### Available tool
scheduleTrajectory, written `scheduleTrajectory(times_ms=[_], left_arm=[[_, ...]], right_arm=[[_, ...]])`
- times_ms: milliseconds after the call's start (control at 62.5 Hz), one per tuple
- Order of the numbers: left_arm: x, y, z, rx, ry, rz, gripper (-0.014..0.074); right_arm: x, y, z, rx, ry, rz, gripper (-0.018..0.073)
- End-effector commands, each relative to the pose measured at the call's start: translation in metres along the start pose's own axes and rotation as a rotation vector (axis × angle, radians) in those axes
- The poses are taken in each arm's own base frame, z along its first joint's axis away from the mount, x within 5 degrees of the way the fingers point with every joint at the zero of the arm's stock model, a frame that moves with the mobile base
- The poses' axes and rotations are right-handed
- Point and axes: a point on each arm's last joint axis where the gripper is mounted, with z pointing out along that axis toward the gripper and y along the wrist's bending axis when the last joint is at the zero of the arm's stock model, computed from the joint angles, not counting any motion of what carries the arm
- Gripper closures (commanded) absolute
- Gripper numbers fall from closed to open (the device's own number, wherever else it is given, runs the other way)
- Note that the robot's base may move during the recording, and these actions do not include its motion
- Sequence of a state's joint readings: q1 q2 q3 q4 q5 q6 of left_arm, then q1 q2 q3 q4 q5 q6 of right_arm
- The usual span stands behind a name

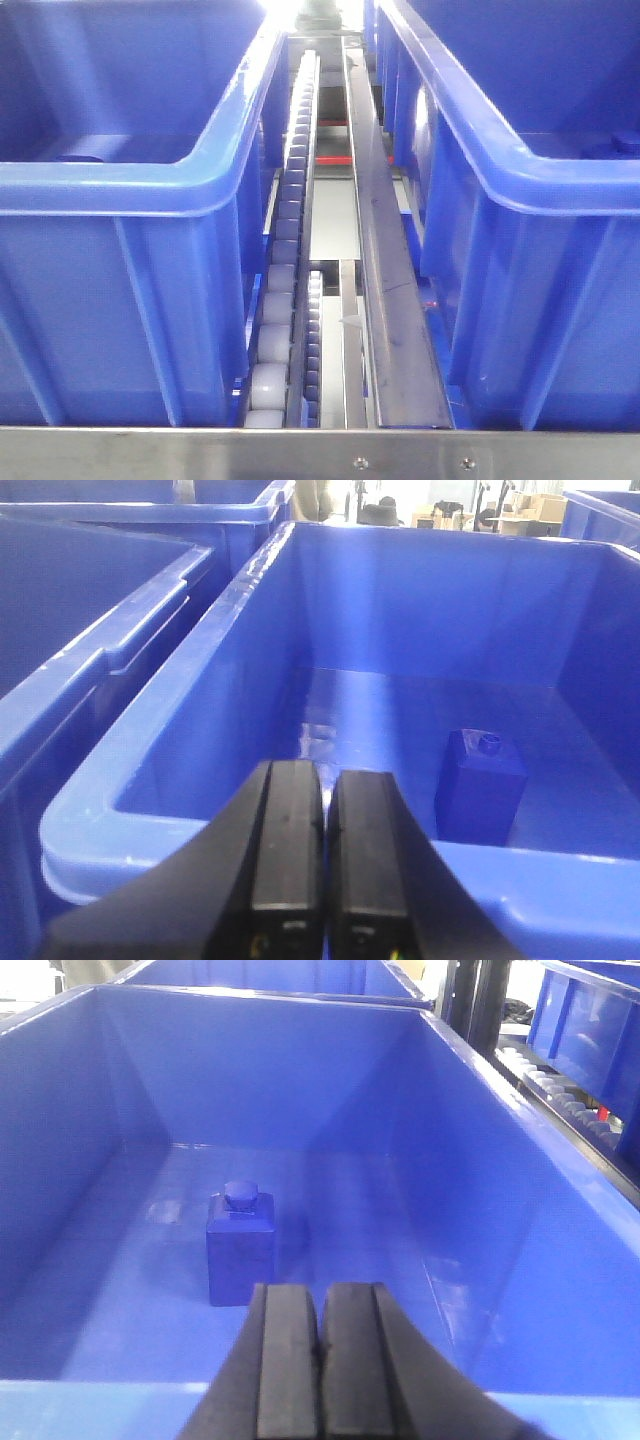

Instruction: Pick and sort blue part to right shelf

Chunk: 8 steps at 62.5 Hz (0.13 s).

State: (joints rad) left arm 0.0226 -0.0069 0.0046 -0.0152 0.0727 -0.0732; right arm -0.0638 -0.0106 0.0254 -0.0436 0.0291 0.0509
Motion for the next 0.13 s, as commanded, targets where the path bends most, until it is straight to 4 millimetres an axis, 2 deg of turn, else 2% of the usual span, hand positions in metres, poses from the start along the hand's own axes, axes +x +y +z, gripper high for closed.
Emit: scheduleTrajectory(times_ms=[0, 112], left_arm=[[0.0042, 0.0004, -0.0005, 0.003, -0.033, -0.017, 0.0461], [0.0042, 0.0004, -0.0005, 0.003, -0.033, -0.017, 0.0461]], right_arm=[[-0.0153, 0.0003, -0.003, -0.001, -0.132, -0.004, 0.0523], [-0.0153, 0.0003, -0.003, -0.001, -0.132, -0.004, 0.0523]])
